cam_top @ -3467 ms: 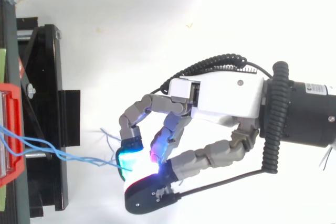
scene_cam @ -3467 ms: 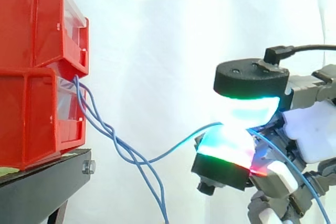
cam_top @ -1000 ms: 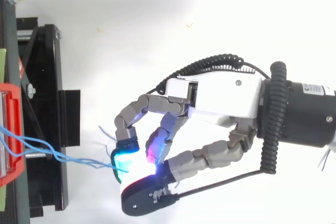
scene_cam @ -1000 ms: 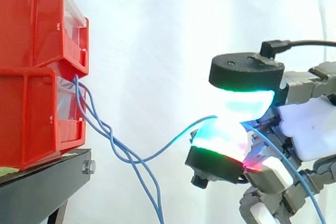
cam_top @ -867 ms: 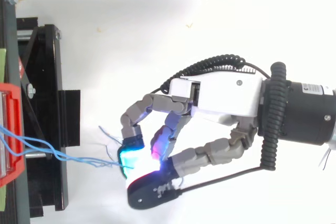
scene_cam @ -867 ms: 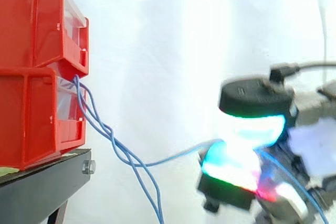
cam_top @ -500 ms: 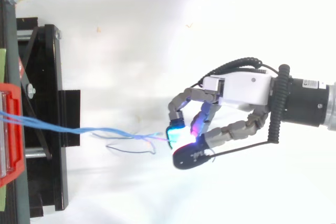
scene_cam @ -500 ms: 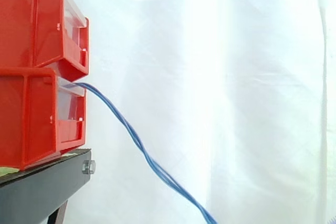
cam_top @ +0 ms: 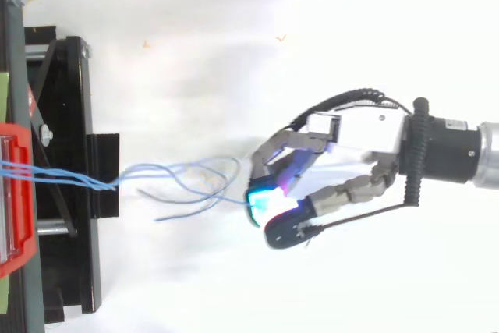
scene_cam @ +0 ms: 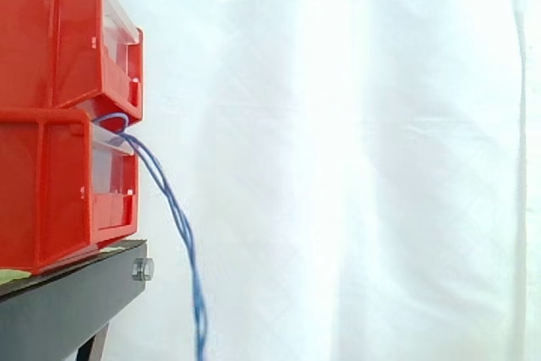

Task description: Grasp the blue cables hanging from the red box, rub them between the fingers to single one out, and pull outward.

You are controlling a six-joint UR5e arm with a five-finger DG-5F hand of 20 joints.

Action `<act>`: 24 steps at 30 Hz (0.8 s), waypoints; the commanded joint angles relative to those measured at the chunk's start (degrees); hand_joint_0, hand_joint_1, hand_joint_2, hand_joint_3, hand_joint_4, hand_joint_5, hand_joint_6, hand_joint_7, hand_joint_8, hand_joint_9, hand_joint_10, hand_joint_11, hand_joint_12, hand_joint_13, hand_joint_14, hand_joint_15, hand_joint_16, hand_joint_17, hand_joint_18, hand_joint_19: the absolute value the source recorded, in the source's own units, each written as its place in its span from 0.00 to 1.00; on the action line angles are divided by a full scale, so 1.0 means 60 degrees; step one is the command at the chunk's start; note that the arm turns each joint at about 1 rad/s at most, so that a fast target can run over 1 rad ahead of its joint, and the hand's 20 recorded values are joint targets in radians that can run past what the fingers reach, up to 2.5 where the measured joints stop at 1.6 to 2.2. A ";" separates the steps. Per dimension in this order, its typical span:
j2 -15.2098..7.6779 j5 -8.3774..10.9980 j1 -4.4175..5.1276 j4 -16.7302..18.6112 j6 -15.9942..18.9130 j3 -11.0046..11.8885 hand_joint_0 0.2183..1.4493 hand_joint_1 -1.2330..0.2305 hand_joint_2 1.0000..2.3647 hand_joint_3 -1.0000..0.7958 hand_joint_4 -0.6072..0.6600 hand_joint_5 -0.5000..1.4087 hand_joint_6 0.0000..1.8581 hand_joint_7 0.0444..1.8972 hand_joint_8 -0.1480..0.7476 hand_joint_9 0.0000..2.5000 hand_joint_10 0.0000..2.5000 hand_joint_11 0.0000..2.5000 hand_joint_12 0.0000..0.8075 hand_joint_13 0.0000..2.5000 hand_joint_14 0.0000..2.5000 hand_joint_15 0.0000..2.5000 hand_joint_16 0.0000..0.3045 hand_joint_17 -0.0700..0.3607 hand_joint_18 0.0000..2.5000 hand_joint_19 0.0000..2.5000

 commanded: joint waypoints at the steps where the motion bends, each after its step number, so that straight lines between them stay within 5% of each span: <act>1: -0.0008 0.0000 0.0000 0.0874 0.0000 0.0558 0.28 0.38 0.01 0.43 0.49 0.20 0.50 0.60 0.67 0.36 0.00 0.00 0.47 0.23 0.01 0.15 0.18 0.44 0.19 0.15; 17: -0.0008 0.0000 0.0000 0.0903 0.0000 0.0631 0.29 0.39 0.01 0.41 0.52 0.20 0.50 0.58 0.69 0.40 0.00 0.00 0.45 0.26 0.01 0.16 0.17 0.43 0.21 0.16; 24: -0.0008 0.0000 0.0000 0.0903 0.0000 0.0631 0.29 0.40 0.01 0.41 0.53 0.20 0.50 0.59 0.61 0.41 0.00 0.00 0.47 0.24 0.01 0.14 0.17 0.44 0.19 0.15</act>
